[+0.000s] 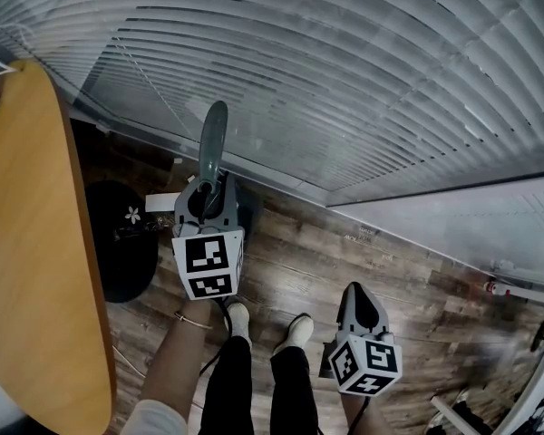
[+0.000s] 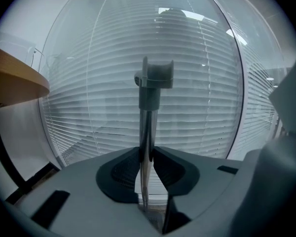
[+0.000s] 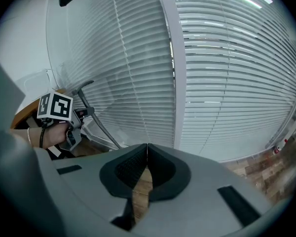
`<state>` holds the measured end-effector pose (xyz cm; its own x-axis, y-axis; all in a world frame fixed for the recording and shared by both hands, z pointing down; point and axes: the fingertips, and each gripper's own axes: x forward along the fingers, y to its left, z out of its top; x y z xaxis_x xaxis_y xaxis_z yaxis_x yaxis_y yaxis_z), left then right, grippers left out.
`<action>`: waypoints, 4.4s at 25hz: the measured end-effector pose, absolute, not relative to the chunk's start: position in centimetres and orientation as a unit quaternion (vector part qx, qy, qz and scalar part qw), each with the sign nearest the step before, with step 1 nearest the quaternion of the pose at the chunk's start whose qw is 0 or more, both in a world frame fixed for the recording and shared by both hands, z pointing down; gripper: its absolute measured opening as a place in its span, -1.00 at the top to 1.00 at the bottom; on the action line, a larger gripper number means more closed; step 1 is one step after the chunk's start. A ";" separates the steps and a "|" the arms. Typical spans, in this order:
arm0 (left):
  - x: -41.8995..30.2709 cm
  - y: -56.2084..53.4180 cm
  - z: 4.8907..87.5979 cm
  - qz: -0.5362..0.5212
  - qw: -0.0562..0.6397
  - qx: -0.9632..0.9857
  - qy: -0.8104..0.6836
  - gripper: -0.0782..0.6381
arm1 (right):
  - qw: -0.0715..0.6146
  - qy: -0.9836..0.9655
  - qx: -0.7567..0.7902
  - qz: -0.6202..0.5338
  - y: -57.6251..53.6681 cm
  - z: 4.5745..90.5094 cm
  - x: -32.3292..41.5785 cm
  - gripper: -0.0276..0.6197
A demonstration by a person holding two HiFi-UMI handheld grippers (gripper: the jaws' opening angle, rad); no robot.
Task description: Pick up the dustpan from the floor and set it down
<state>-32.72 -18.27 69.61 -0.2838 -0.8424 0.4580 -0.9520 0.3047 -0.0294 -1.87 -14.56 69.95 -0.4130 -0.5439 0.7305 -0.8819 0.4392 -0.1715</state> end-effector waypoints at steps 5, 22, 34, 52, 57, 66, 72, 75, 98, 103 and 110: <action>-32.3 -18.0 69.3 0.161 0.183 0.570 -0.785 0.52 | 0.300 -0.793 0.451 0.279 -14.5 69.7 -1.5 0.82; -26.6 -12.7 60.4 0.153 0.176 0.576 -0.783 0.52 | 0.251 -0.810 0.470 0.245 -14.8 61.9 0.1 0.82; -20.3 -12.9 40.7 0.115 0.121 0.618 -0.768 0.52 | 0.166 -0.851 0.475 0.151 -17.1 44.3 2.2 0.82; -13.1 -12.3 30.9 0.100 0.075 0.669 -0.732 0.52 | 0.065 -0.838 0.534 0.095 -18.8 30.2 9.3 0.82; -10.8 -12.0 31.5 0.109 0.079 0.680 -0.721 0.52 | 0.069 -0.828 0.546 0.103 -17.7 30.7 11.6 0.82; -8.1 -12.9 33.2 0.119 0.098 0.701 -0.696 0.52 | 0.078 -0.802 0.579 0.122 -16.9 32.1 14.9 0.82; -6.4 -13.4 36.4 0.134 0.112 0.689 -0.703 0.52 | 0.073 -0.805 0.568 0.156 -17.4 35.2 15.8 0.82; -5.6 -14.1 38.1 0.141 0.114 0.678 -0.713 0.52 | 0.082 -0.812 0.555 0.160 -18.1 36.6 16.0 0.82; -2.9 -20.7 51.9 0.147 0.171 0.640 -0.734 0.52 | 0.136 -0.793 0.561 0.196 -24.3 51.6 17.2 0.82; -3.7 -20.0 56.1 0.145 0.183 0.632 -0.739 0.52 | 0.141 -0.793 0.562 0.189 -24.1 54.9 16.9 0.82; -2.5 -19.6 58.7 0.166 0.187 0.638 -0.729 0.52 | 0.164 -0.782 0.573 0.182 -23.3 57.8 18.1 0.82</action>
